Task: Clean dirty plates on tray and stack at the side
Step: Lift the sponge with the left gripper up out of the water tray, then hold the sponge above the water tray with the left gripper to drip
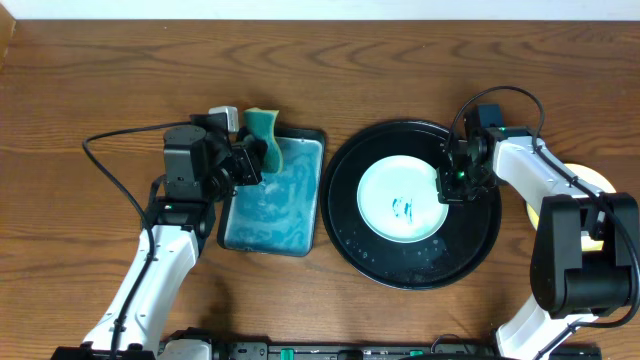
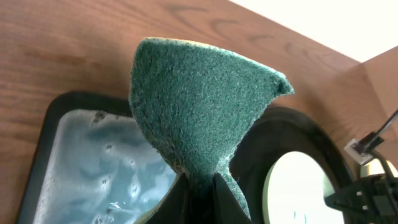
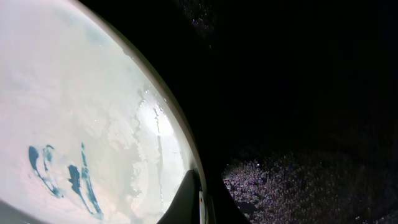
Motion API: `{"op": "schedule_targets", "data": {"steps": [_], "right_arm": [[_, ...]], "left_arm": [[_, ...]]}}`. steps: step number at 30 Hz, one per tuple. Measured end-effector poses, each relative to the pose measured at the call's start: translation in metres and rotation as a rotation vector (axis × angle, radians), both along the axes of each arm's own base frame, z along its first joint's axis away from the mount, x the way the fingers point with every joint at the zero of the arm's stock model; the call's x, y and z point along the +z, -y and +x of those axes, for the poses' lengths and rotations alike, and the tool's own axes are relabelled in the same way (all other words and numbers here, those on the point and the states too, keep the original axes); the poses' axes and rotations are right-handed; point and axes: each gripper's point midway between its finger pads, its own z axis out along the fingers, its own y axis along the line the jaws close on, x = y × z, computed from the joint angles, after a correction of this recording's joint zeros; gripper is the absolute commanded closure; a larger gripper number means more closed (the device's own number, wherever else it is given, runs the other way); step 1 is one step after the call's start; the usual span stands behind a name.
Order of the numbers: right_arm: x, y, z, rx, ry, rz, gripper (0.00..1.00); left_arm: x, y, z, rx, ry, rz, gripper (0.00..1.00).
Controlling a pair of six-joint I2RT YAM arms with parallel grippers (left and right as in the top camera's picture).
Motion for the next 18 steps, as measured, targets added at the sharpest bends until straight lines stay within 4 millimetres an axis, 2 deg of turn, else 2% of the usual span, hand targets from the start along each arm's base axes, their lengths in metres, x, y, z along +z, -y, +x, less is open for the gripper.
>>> {"op": "schedule_targets", "data": {"steps": [6,13,18], "right_arm": [[0.0,0.0,0.0,0.0,0.0,0.0,0.99],[0.0,0.0,0.0,0.0,0.0,-0.001,0.99],[0.0,0.0,0.0,0.0,0.0,-0.001,0.98]], "left_arm": [[0.008,0.003,0.001,0.0,0.015,-0.033,0.93],[0.036,0.002,-0.003,0.003,0.092,-0.042,0.93],[0.043,0.002,-0.005,0.002,0.113,-0.043,0.93]]}}
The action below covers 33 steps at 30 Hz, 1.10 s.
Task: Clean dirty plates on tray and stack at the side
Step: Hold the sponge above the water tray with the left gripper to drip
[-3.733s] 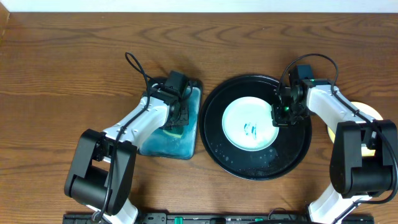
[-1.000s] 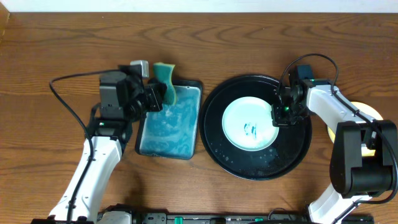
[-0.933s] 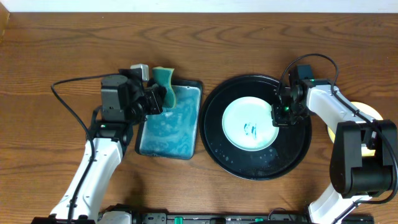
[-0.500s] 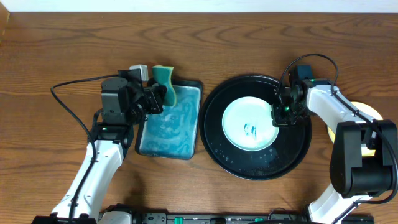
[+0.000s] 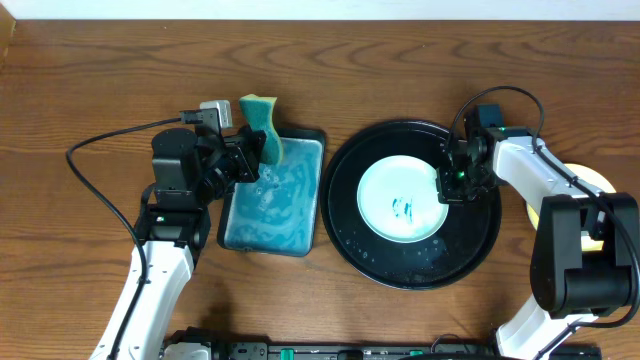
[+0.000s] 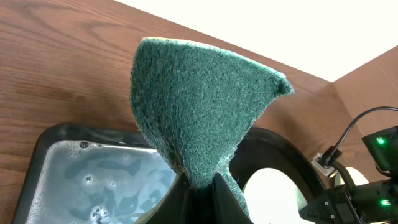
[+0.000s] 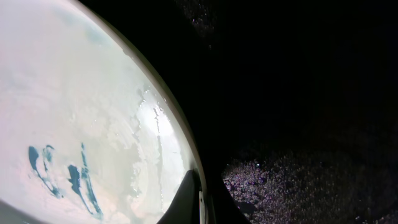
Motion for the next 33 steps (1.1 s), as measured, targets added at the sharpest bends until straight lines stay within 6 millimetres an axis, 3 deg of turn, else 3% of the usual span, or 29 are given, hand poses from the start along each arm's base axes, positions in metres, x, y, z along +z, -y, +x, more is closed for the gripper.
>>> {"op": "schedule_targets", "data": {"steps": [33], "right_arm": [[0.0,0.0001,0.0,0.0,0.0,0.0,0.99]], "left_arm": [[-0.0002,0.0,-0.0001,0.006,-0.008,-0.012,0.93]]}}
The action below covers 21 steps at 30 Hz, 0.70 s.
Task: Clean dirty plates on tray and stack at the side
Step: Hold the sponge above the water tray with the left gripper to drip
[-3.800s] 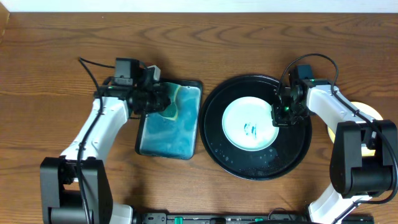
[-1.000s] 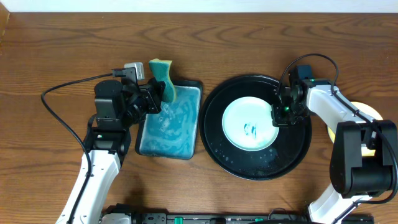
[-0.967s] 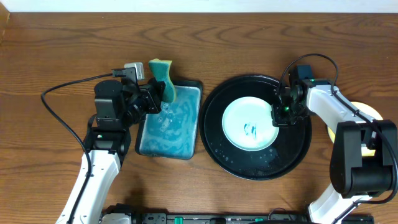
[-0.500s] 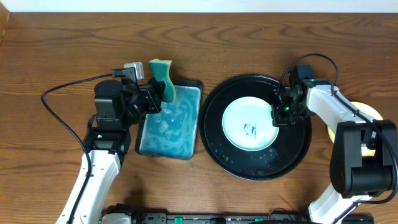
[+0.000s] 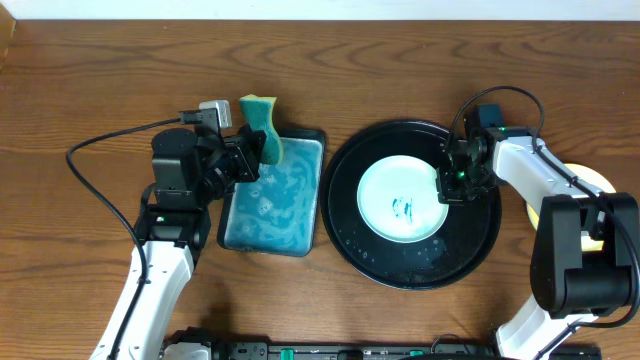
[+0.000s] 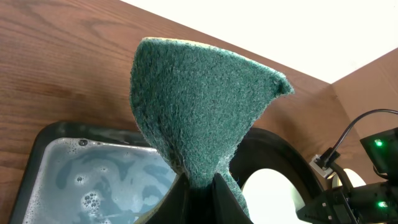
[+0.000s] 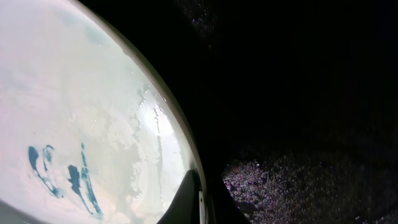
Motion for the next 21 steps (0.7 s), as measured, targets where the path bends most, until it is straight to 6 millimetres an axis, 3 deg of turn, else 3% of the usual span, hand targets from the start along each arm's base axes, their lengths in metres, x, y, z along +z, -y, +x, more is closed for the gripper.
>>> {"op": "schedule_targets", "data": {"steps": [21], "right_arm": [[0.0,0.0,0.0,0.0,0.0,0.0,0.99]], "left_arm": [[-0.0059,-0.007,0.0027,0.103,-0.085,-0.091,0.93]]}}
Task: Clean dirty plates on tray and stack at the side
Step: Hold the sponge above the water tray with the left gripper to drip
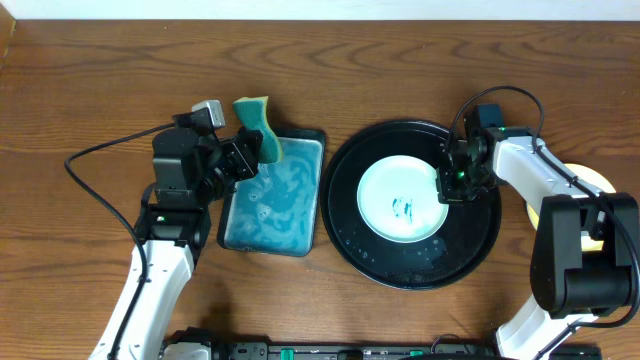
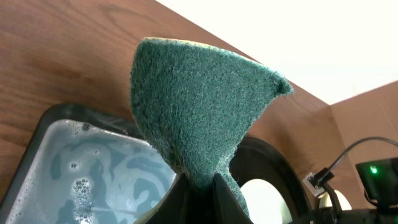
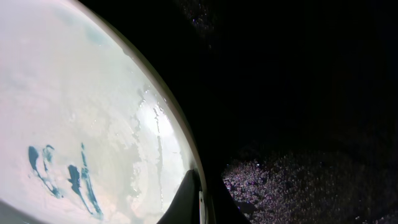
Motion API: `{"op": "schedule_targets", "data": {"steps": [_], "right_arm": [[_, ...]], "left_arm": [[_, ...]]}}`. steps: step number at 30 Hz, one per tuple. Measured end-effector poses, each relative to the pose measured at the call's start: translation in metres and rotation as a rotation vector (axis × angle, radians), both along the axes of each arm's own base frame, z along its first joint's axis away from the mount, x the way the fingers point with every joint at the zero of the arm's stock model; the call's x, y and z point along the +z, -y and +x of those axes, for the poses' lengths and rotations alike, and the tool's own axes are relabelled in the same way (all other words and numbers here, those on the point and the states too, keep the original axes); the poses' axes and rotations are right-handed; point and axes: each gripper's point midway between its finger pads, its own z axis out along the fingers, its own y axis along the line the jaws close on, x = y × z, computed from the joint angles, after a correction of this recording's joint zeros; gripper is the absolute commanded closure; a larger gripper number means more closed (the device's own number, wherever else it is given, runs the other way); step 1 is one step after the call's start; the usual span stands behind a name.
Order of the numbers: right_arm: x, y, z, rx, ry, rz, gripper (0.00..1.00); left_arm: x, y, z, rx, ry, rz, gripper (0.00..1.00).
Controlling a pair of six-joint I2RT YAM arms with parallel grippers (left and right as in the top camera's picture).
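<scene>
A white plate (image 1: 400, 200) with blue smears lies in the round black tray (image 1: 345, 225). Its right rim (image 3: 180, 140) is pinched by my right gripper (image 1: 446, 184), which is shut on it. My left gripper (image 1: 247, 152) is shut on a green sponge (image 1: 257, 123) with a yellow back, held bent above the top edge of the rectangular basin (image 1: 310, 135). The left wrist view shows the sponge's (image 2: 199, 106) green face filling the middle, squeezed between the fingers (image 2: 177, 199).
The basin holds foamy bluish water (image 1: 270, 205). A yellowish round object (image 1: 590, 180) lies by the right arm at the table's right edge. Cables trail from both arms. The table's back edge meets a white wall.
My left gripper has shifted slightly up and left with the sponge, and its camera has tilted further from the basin. The right gripper and the plate have not moved.
At first my left gripper held the sponge low over the basin's top left corner. It then stood a little further back and left, with the sponge clear of the water, and now slightly further still. My right gripper has stayed shut on the plate's rim throughout.
</scene>
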Motion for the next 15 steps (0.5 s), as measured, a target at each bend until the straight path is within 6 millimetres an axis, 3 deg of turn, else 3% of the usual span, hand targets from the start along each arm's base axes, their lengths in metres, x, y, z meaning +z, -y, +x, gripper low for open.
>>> {"op": "schedule_targets", "data": {"steps": [15], "right_arm": [[0.0,0.0,0.0001,0.0,0.0,0.0,0.99]], "left_arm": [[-0.0098,-0.0011,0.0018,0.02,-0.042,-0.017,0.93]]}}
